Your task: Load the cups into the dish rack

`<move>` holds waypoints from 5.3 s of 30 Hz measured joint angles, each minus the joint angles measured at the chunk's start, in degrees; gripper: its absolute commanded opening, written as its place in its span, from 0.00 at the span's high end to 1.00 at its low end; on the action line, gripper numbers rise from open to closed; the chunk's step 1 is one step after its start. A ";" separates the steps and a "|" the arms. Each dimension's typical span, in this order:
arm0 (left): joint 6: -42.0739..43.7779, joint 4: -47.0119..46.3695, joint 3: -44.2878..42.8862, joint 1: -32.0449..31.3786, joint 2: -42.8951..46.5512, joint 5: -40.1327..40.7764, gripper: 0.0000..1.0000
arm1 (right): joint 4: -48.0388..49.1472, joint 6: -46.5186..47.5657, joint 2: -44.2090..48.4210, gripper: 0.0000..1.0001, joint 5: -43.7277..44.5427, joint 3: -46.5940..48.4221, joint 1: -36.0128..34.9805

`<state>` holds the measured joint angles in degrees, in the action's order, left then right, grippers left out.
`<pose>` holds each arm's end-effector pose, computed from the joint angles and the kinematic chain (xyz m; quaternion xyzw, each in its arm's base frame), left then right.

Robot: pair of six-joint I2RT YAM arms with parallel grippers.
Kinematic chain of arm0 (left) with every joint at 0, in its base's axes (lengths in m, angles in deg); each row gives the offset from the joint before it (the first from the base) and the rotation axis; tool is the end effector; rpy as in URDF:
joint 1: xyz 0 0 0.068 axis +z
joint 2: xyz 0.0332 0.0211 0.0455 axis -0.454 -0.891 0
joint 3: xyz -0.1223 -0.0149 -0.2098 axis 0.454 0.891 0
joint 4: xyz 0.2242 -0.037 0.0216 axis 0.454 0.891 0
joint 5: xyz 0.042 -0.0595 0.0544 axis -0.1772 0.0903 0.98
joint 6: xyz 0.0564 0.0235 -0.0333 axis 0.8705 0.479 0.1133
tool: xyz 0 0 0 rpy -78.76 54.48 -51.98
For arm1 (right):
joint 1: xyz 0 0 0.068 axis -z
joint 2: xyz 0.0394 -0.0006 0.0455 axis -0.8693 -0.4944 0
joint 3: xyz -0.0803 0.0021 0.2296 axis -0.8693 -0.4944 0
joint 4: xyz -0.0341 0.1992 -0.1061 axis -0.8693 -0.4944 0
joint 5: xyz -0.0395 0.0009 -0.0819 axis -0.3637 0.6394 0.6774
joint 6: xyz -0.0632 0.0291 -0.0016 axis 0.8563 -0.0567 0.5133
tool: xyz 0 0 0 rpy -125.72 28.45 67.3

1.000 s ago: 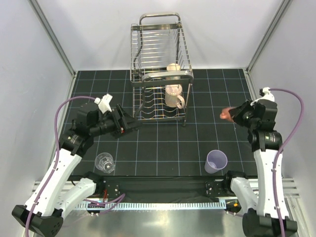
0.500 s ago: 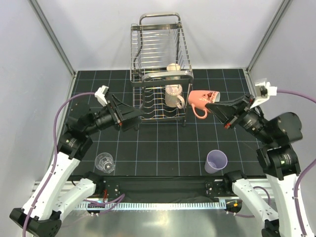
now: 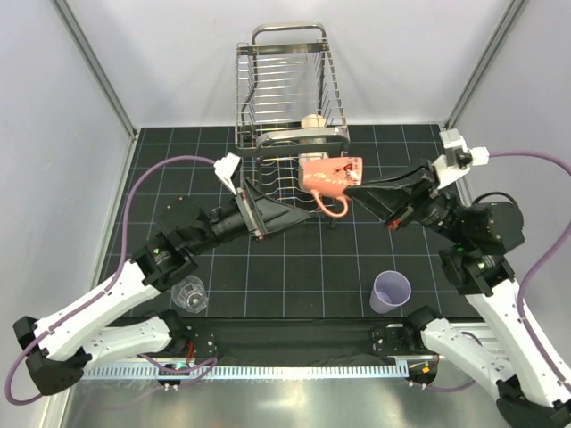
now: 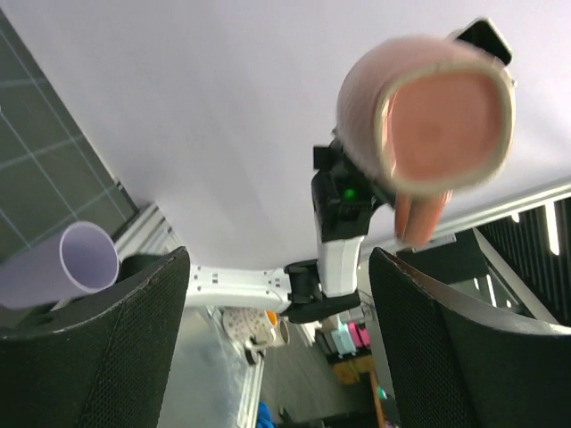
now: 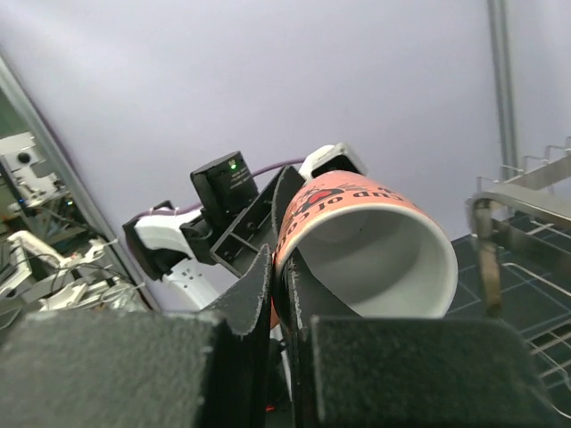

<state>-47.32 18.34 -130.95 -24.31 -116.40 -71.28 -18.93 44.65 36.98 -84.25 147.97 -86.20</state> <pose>0.1184 -0.1728 0.3908 -0.0189 0.6599 -0.7016 0.2682 0.0995 0.0874 0.4591 -0.2278 0.4825 0.5892 0.6067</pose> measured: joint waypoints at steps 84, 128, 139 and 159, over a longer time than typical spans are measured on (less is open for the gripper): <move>27.17 44.89 -17.25 -3.98 6.64 46.88 1.00 | -24.35 24.90 5.33 0.47 41.07 -3.89 -24.00; 38.12 22.38 -24.83 40.46 -49.37 6.47 1.00 | -41.81 31.87 12.63 0.40 50.40 -1.55 -24.00; 43.28 16.96 -36.35 38.16 -64.43 5.53 1.00 | -41.86 31.85 12.31 0.40 50.36 -1.79 -24.00; 51.19 23.47 -51.21 33.31 -75.25 21.05 1.00 | -42.75 30.71 12.28 0.40 50.42 -2.82 -24.00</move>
<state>3.87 41.81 -182.16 9.00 -191.66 -50.23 -61.68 75.36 49.27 -33.83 145.16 -110.20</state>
